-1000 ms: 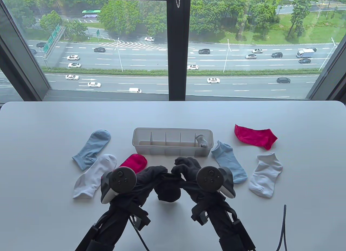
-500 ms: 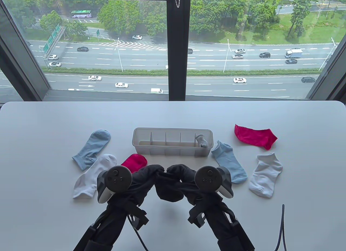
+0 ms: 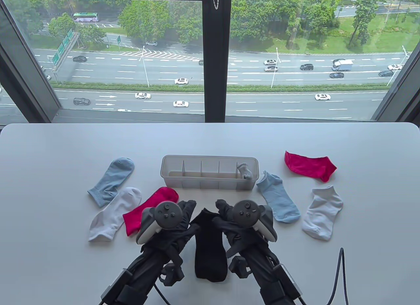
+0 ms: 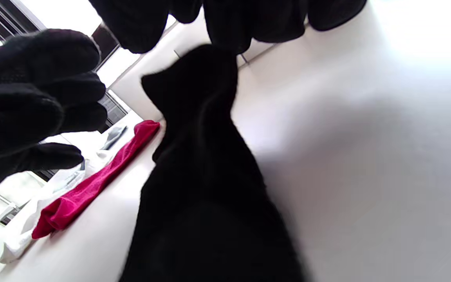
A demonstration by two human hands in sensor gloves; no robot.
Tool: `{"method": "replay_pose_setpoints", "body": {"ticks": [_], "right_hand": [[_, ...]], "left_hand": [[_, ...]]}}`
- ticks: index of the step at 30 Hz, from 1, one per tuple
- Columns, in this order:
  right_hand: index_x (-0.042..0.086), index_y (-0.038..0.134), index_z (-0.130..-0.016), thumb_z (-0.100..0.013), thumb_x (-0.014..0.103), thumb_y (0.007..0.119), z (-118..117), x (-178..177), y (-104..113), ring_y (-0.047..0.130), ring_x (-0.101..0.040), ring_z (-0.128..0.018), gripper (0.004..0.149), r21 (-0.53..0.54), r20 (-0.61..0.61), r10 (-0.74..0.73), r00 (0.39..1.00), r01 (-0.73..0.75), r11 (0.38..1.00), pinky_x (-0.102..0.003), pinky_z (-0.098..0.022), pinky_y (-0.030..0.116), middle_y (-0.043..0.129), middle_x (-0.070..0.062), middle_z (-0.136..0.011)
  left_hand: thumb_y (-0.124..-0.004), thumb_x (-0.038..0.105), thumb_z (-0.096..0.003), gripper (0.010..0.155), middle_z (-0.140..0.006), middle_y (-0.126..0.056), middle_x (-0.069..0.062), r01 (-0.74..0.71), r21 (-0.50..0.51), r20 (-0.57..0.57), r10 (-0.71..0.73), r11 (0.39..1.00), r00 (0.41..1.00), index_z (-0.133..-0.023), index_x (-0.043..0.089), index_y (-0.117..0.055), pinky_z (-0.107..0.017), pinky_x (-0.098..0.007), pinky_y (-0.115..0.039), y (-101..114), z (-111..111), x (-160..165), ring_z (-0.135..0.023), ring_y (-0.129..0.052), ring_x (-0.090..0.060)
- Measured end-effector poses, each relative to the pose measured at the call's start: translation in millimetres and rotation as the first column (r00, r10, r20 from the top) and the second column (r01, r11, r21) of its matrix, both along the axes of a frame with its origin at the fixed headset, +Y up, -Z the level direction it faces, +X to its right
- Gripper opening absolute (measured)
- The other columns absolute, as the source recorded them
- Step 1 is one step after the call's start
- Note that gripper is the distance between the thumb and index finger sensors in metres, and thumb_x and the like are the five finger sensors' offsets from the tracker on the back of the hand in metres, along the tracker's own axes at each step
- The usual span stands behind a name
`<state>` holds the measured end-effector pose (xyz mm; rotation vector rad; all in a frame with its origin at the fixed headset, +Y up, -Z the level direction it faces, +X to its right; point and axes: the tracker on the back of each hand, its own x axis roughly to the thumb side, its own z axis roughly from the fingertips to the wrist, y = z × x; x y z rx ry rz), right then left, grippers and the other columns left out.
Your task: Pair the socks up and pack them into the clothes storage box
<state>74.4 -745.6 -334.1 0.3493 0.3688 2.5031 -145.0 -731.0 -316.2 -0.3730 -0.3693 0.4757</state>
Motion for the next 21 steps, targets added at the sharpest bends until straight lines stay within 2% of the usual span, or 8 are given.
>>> {"method": "replay_pose_setpoints", "body": {"ticks": [2,4,6,8,13,16,18,21], "right_hand": [[0.014,0.037,-0.115,-0.061,0.03,0.07,1,4,4,0.041,-0.058,-0.103,0.065,0.031,-0.034,0.058,0.998,-0.057,0.998,-0.071,-0.071,0.046,0.044,-0.032,-0.117],[0.018,0.043,-0.113,-0.06,0.03,0.073,3,5,14,0.039,-0.057,-0.104,0.062,0.051,-0.12,0.125,0.985,-0.12,0.992,-0.07,-0.071,0.046,0.043,-0.031,-0.118],[0.02,0.047,-0.112,-0.06,0.029,0.074,6,4,18,0.036,-0.057,-0.104,0.059,0.009,-0.192,0.16,0.968,-0.162,0.987,-0.071,-0.072,0.044,0.041,-0.031,-0.118],[0.021,0.044,-0.112,-0.06,0.03,0.076,11,0,19,0.027,-0.059,-0.104,0.061,-0.082,-0.283,0.186,0.941,-0.217,0.973,-0.072,-0.072,0.04,0.032,-0.033,-0.119],[0.024,0.019,-0.113,-0.058,0.032,0.079,19,-24,-9,0.009,-0.06,-0.1,0.082,-0.244,-0.478,0.295,0.827,-0.448,0.86,-0.072,-0.073,0.03,0.008,-0.036,-0.115],[0.026,0.017,-0.11,-0.058,0.032,0.078,23,-34,-28,0.005,-0.057,-0.099,0.08,-0.177,-0.429,0.376,0.821,-0.485,0.856,-0.072,-0.072,0.024,0.001,-0.032,-0.111],[0.029,0.044,-0.105,-0.058,0.037,0.073,20,-32,-30,0.023,-0.057,-0.101,0.056,-0.023,-0.281,0.367,0.887,-0.388,0.921,-0.073,-0.07,0.034,0.023,-0.03,-0.114],[0.025,0.063,-0.097,-0.059,0.038,0.071,19,-27,-33,0.019,-0.058,-0.101,0.042,-0.16,-0.157,0.15,0.976,-0.175,0.972,-0.074,-0.069,0.024,0.028,-0.03,-0.114]], "left_hand": [[-0.068,0.025,-0.0588,0.058,-0.122,-0.033,-0.015,0.054,0.019,0.129,-0.056,0.998,0.99,-0.112,0.017,-0.047,-0.076,-0.074,-0.031,2,5,9,-0.114,-0.03,-0.045],[-0.071,0.027,-0.0581,0.048,-0.118,-0.062,-0.014,0.112,-0.196,0.333,-0.042,0.974,0.942,-0.105,0.018,-0.068,-0.076,-0.072,-0.04,-9,11,24,-0.111,-0.057,-0.043],[-0.072,0.03,-0.0582,0.057,-0.124,-0.039,-0.01,0.264,-0.338,0.364,-0.133,0.903,0.922,-0.111,0.021,-0.055,-0.077,-0.072,-0.027,-27,15,29,-0.117,-0.031,-0.039],[-0.074,0.029,-0.0572,0.065,-0.121,-0.014,0.003,0.331,-0.328,0.386,-0.195,0.885,0.902,-0.112,0.026,-0.039,-0.077,-0.068,-0.016,-38,14,27,-0.113,-0.008,-0.028],[-0.076,0.025,-0.0565,0.071,-0.119,-0.011,0.005,0.279,-0.339,0.31,-0.173,0.898,0.935,-0.112,0.028,-0.031,-0.076,-0.065,-0.012,-43,6,18,-0.113,-0.006,-0.025],[-0.077,0.026,-0.056,0.075,-0.118,-0.009,0.005,0.279,-0.34,0.294,-0.18,0.898,0.939,-0.111,0.027,-0.027,-0.076,-0.064,-0.01,-44,5,16,-0.112,-0.004,-0.024],[-0.078,0.029,-0.0556,0.08,-0.118,-0.006,0.004,0.274,-0.352,0.296,-0.171,0.895,0.94,-0.107,0.03,-0.016,-0.075,-0.064,-0.009,-44,5,16,-0.111,-0.002,-0.025],[-0.078,0.03,-0.0555,0.082,-0.119,-0.01,0.004,0.259,-0.306,0.263,-0.18,0.916,0.948,-0.105,0.03,-0.012,-0.076,-0.066,-0.011,-44,4,15,-0.113,-0.007,-0.025]]}}
